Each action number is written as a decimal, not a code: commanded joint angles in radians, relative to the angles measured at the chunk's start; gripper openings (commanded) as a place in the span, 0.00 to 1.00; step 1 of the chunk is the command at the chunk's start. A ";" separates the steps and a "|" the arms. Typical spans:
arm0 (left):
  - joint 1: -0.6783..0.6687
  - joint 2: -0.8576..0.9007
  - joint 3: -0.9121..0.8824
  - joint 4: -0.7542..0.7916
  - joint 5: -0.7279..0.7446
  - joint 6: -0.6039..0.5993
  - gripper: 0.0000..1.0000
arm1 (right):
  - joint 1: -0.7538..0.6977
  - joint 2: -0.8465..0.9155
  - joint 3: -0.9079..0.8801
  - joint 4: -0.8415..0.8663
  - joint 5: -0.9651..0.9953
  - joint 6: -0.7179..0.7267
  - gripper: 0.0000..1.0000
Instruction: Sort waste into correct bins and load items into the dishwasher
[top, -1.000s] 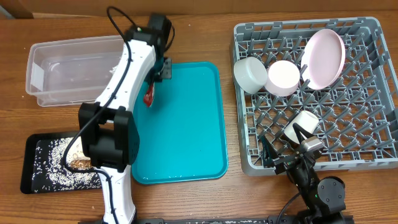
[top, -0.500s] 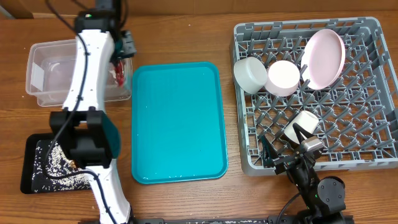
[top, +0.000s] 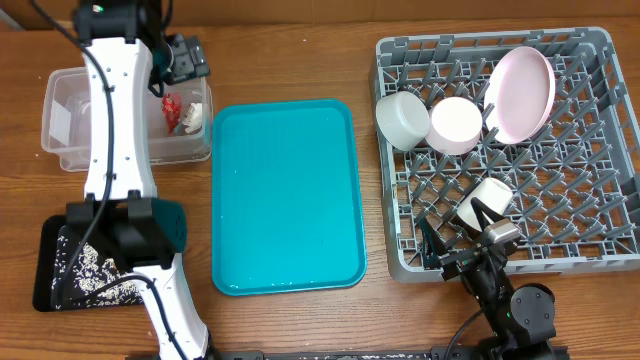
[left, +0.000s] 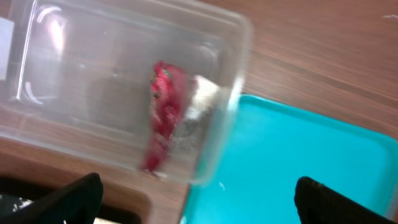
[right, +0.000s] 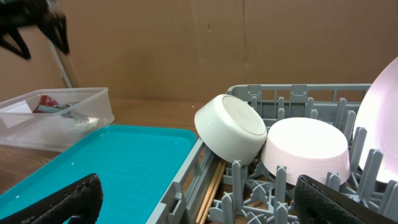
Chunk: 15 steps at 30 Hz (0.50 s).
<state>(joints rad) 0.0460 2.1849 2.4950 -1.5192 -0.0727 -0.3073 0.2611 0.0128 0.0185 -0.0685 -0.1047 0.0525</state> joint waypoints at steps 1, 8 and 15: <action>-0.053 -0.075 0.131 -0.074 0.099 0.028 1.00 | -0.006 -0.010 -0.010 0.006 -0.002 0.006 1.00; -0.271 -0.238 0.161 -0.171 0.031 0.069 1.00 | -0.006 -0.010 -0.010 0.006 -0.002 0.006 1.00; -0.526 -0.341 0.160 -0.170 0.018 0.134 1.00 | -0.006 -0.010 -0.010 0.006 -0.002 0.006 1.00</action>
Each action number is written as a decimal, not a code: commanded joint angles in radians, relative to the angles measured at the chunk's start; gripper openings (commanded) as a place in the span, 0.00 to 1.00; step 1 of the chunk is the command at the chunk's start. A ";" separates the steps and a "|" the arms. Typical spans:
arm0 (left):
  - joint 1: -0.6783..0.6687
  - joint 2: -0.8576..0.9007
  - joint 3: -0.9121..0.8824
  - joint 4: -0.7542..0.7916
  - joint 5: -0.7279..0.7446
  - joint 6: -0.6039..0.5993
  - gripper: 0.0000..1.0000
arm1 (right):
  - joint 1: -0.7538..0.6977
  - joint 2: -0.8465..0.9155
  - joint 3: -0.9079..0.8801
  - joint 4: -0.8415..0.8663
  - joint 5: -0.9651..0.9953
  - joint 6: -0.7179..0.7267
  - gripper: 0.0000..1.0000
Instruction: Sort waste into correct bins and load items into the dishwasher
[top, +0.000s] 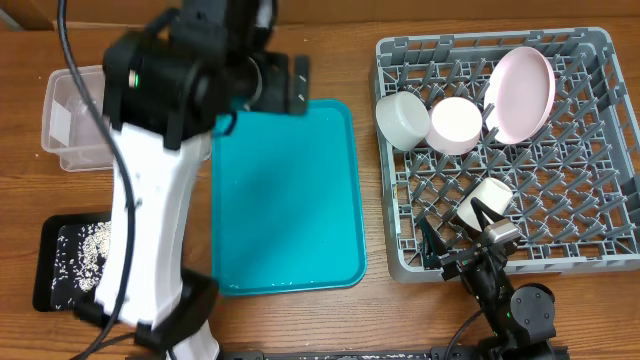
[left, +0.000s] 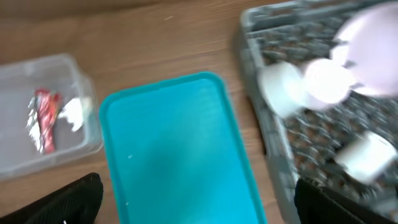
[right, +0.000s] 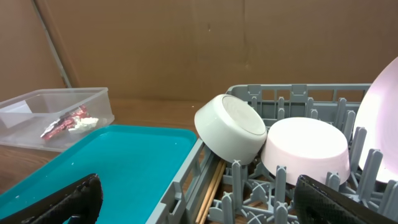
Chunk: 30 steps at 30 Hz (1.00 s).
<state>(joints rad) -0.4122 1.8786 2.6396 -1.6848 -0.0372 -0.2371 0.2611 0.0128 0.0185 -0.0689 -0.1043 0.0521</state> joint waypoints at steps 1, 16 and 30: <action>-0.089 -0.036 0.015 -0.005 -0.018 0.076 1.00 | -0.006 -0.010 -0.010 0.006 -0.002 0.007 1.00; -0.171 -0.035 0.013 -0.005 0.007 0.075 1.00 | -0.006 -0.010 -0.010 0.006 -0.002 0.007 1.00; -0.186 -0.087 0.013 0.259 -0.109 0.380 1.00 | -0.006 -0.010 -0.010 0.006 -0.002 0.007 1.00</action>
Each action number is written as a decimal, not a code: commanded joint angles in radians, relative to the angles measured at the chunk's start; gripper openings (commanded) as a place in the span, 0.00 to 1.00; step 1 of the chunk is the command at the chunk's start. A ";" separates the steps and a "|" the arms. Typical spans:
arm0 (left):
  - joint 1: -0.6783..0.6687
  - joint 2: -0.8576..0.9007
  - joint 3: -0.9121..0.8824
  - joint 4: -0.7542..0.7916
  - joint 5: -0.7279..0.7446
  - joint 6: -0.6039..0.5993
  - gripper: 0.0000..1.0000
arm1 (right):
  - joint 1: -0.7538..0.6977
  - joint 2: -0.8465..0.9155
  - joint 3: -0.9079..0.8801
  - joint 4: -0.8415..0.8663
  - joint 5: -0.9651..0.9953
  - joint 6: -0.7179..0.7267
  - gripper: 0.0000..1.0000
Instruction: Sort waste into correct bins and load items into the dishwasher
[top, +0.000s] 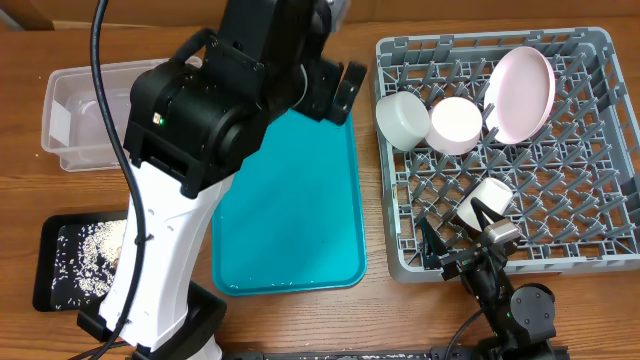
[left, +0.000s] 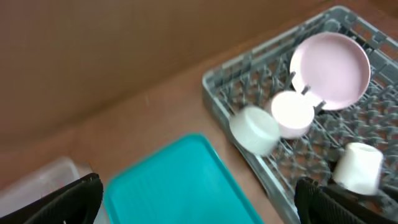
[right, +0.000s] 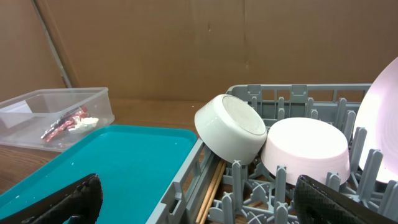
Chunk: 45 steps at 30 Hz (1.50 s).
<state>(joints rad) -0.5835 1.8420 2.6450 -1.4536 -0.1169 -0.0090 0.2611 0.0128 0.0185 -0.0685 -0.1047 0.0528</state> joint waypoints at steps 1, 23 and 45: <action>-0.015 -0.061 0.008 0.035 -0.029 0.163 1.00 | -0.006 -0.010 -0.010 0.006 -0.002 0.006 1.00; 0.323 -0.405 -0.402 0.204 0.042 -0.039 1.00 | -0.006 -0.010 -0.010 0.006 -0.002 0.006 1.00; 0.544 -1.363 -1.839 1.047 0.121 0.106 1.00 | -0.006 -0.010 -0.010 0.006 -0.002 0.006 1.00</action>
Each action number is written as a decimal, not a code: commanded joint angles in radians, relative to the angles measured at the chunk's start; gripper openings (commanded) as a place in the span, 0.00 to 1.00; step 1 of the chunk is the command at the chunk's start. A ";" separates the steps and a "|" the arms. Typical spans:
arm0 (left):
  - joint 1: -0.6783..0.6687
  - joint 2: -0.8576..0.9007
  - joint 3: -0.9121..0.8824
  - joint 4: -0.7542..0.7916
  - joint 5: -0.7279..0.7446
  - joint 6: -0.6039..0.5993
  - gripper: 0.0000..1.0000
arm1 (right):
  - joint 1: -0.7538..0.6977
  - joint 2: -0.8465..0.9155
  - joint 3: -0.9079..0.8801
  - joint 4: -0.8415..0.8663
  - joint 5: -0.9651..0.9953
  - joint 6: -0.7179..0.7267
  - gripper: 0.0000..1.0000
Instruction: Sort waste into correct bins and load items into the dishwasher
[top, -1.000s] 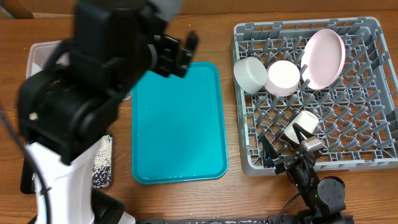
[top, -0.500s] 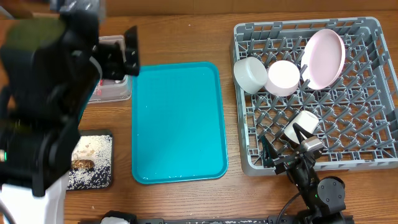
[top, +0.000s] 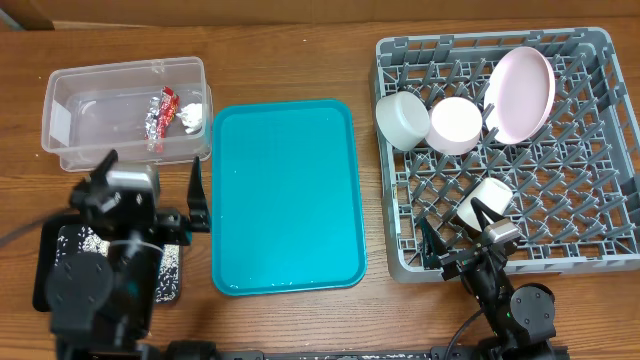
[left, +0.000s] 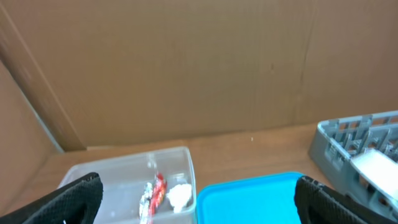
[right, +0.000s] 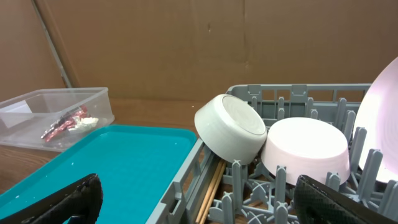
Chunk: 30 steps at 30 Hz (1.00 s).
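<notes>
A clear plastic bin (top: 70, 110) at the back left holds a red wrapper (top: 160, 110) and a white wad (top: 190, 112); the left wrist view also shows the wrapper (left: 155, 186) and wad (left: 179, 195). The grey dish rack (top: 400, 265) on the right carries a white bowl (top: 402, 118), a pink bowl (top: 456, 124), a pink plate (top: 520, 95) and a white cup (top: 487, 195). My left gripper (top: 150, 172) is open and empty at the front left, short of the bin. My right gripper (top: 458, 228) is open at the rack's front edge, beside the cup.
A bare teal tray (top: 285, 195) lies between bin and rack. A black tray (top: 55, 270) with white crumbs sits under my folded left arm. Wooden chopsticks (right: 211, 186) lie in the rack below the white bowl (right: 233, 134). Brown cardboard walls stand behind the table.
My left arm was raised high over the tray's far end near the rack. Now it is folded low at the front left, over the black tray. The right arm has not moved.
My open left gripper was just over the clear bin, wrapper and wad lying inside. Then it was higher, above the tray's back left corner, then higher still towards the rack. Now it sits folded at the front left, empty. The right gripper stayed open at the rack throughout.
</notes>
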<state>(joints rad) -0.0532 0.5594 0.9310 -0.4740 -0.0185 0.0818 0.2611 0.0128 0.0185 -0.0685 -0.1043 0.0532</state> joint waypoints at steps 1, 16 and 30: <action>0.017 -0.118 -0.185 0.113 0.037 0.016 1.00 | -0.006 -0.010 -0.010 0.006 -0.002 0.006 1.00; 0.029 -0.482 -0.753 0.416 0.217 0.015 1.00 | -0.006 -0.010 -0.010 0.006 -0.002 0.006 1.00; 0.028 -0.550 -0.926 0.426 0.271 0.016 1.00 | -0.006 -0.010 -0.010 0.006 -0.002 0.006 1.00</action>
<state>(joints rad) -0.0307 0.0170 0.0177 -0.0490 0.2394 0.0822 0.2611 0.0128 0.0185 -0.0685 -0.1043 0.0521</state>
